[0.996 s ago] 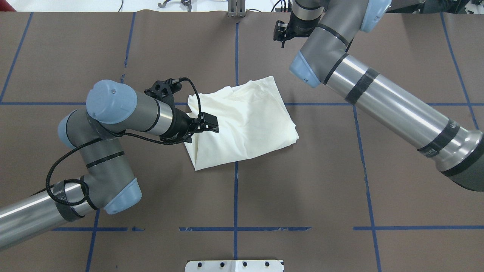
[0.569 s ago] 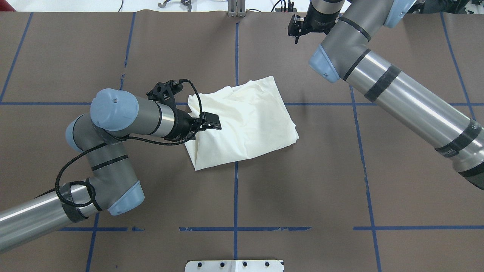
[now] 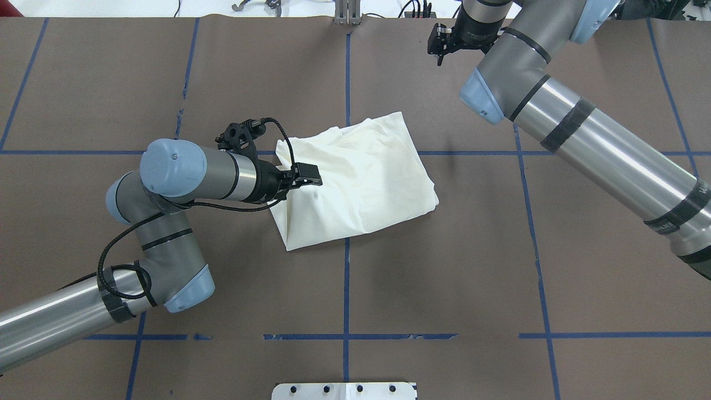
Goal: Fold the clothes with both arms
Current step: 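Push the shirt's near side with the left gripper to flatten it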
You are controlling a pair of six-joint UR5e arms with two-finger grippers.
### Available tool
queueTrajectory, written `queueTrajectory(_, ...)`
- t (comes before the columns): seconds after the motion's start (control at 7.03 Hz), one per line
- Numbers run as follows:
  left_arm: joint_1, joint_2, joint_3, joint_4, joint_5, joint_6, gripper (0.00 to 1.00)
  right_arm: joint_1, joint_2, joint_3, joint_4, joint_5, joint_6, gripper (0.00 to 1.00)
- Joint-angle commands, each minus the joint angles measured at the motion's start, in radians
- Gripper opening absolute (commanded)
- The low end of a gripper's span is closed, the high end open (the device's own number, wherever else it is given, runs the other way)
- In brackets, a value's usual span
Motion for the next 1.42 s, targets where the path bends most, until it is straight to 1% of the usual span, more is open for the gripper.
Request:
queueTrajectory(0.0, 0.041, -0.029, 0.013, -0.012, 0.001, -0.038, 1.0, 0.001, -0.005, 0.0, 0.0, 0.0, 0.0, 1.0)
queueTrajectory(0.43, 0.103, -0.034, 0.007, -0.014, -0.005, -0.053, 1.0, 0.009, -0.011, 0.002, 0.002, 0.001, -0.001, 1.0)
queueTrajectory(0.57, 0.121, -0.023, -0.013, -0.014, -0.005, -0.051, 1.0, 0.018, -0.012, 0.002, 0.002, 0.003, -0.003, 1.0)
queueTrajectory(0.71, 0.138, -0.009, -0.046, -0.006, -0.034, -0.048, 1.0, 0.024, -0.012, 0.002, 0.0, 0.001, -0.028, 1.0)
queueTrajectory(0.85, 0.141, -0.005, -0.054, -0.007, -0.105, -0.048, 1.0, 0.03, -0.019, 0.002, 0.002, 0.001, -0.03, 1.0)
queueTrajectory(1.28, 0.186, 0.021, -0.128, -0.009, -0.115, -0.042, 1.0, 0.035, -0.022, 0.0, 0.002, 0.001, -0.046, 1.0)
